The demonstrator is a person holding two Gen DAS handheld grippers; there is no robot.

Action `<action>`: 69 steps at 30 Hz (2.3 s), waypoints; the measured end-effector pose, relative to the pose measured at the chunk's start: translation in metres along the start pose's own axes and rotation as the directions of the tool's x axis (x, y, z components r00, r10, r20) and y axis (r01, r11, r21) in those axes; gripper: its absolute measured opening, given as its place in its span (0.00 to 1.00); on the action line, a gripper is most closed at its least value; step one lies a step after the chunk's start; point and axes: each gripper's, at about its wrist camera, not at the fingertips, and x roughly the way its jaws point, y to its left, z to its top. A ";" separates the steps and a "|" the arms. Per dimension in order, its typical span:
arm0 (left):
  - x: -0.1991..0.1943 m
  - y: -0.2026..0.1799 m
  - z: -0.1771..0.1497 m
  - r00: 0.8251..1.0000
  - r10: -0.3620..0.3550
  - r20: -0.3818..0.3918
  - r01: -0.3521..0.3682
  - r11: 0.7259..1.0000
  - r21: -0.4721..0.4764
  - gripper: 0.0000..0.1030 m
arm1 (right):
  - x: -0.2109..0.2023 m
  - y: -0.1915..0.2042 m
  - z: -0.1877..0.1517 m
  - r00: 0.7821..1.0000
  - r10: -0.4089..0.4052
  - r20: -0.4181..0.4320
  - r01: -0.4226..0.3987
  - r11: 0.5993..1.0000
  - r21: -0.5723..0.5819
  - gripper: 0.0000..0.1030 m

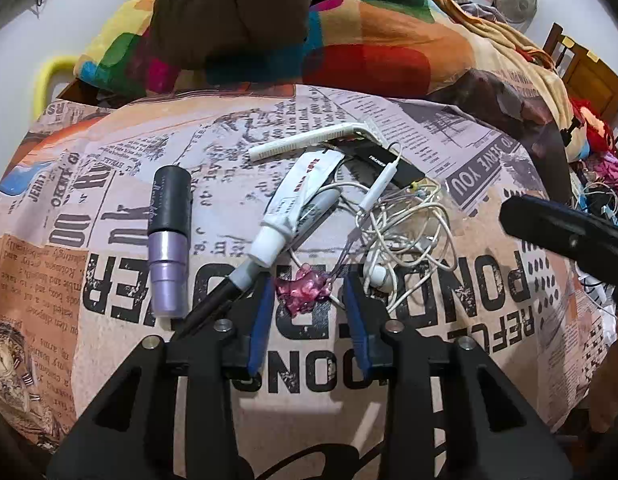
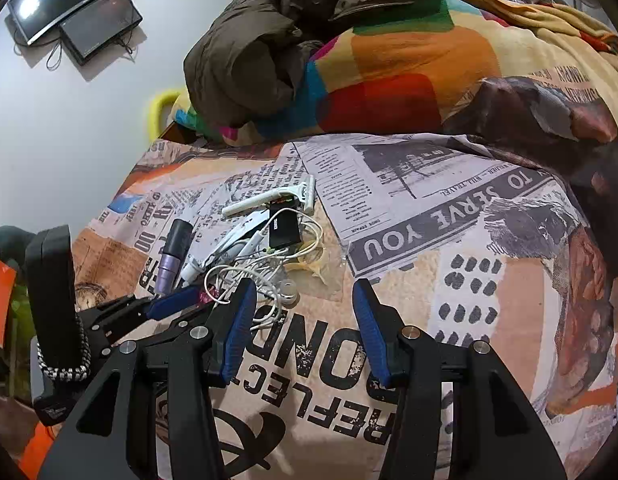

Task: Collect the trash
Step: 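Grasp the pink wrapper with the left tool, then grasp the white earphones with the right tool while left holds wrapper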

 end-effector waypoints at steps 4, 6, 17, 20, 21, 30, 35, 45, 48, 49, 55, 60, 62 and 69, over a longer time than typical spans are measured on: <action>0.001 -0.001 0.000 1.000 0.008 0.016 -0.009 1.000 0.014 0.30 | 0.004 0.007 -0.002 0.999 -0.033 -0.005 0.033 0.999 -0.037 0.45; 0.000 0.001 -0.002 1.000 0.012 0.026 -0.012 1.000 0.014 0.28 | 0.006 0.008 -0.002 0.999 -0.034 -0.006 0.034 0.998 -0.046 0.45; -0.035 0.039 -0.027 0.996 -0.043 0.081 0.055 0.988 -0.147 0.28 | 0.032 0.040 -0.012 0.997 0.026 -0.073 -0.033 0.995 -0.090 0.45; -0.048 0.045 -0.031 0.994 -0.048 0.102 0.064 0.985 -0.161 0.28 | 0.041 0.053 -0.017 0.996 0.017 -0.089 -0.028 0.991 -0.128 0.45; -0.052 0.047 -0.034 0.993 -0.051 0.109 0.068 0.984 -0.166 0.28 | 0.044 0.057 -0.018 0.996 0.011 -0.089 -0.023 0.990 -0.136 0.45; -0.071 0.055 -0.045 0.990 -0.025 0.139 0.047 0.986 -0.158 0.28 | 0.062 0.077 -0.027 0.989 -0.148 -0.022 0.140 0.968 -0.210 0.37; -0.076 0.064 -0.047 0.987 -0.032 0.156 0.062 0.980 -0.187 0.28 | 0.062 0.069 -0.024 0.989 -0.150 -0.013 0.145 0.972 -0.185 0.17; -0.101 0.062 -0.040 0.975 -0.033 0.218 0.079 0.975 -0.206 0.28 | 0.013 0.057 -0.012 0.995 -0.081 0.055 0.089 0.985 -0.151 0.17; -0.113 0.059 -0.037 0.969 -0.028 0.244 0.080 0.975 -0.207 0.28 | -0.003 0.058 -0.009 0.992 -0.087 0.092 0.101 0.983 -0.156 0.17; -0.116 0.058 -0.037 0.968 -0.030 0.248 0.084 0.975 -0.208 0.28 | -0.008 0.057 -0.007 0.991 -0.090 0.103 0.105 0.983 -0.152 0.17; -0.137 0.056 -0.036 0.964 -0.026 0.266 0.083 0.975 -0.206 0.28 | -0.030 0.054 0.003 0.981 -0.108 0.162 0.128 0.985 -0.119 0.16; -0.154 0.058 -0.039 0.961 -0.007 0.277 0.064 0.978 -0.200 0.28 | -0.054 0.047 0.006 0.973 -0.111 0.200 0.131 0.988 -0.088 0.16; -0.161 0.059 -0.041 0.959 0.001 0.282 0.059 0.977 -0.203 0.28 | -0.065 0.044 0.007 0.971 -0.110 0.211 0.129 0.989 -0.079 0.16; -0.190 0.064 -0.048 0.951 0.014 0.307 0.056 0.974 -0.218 0.28 | -0.096 0.046 0.012 0.965 -0.114 0.235 0.137 0.987 -0.083 0.16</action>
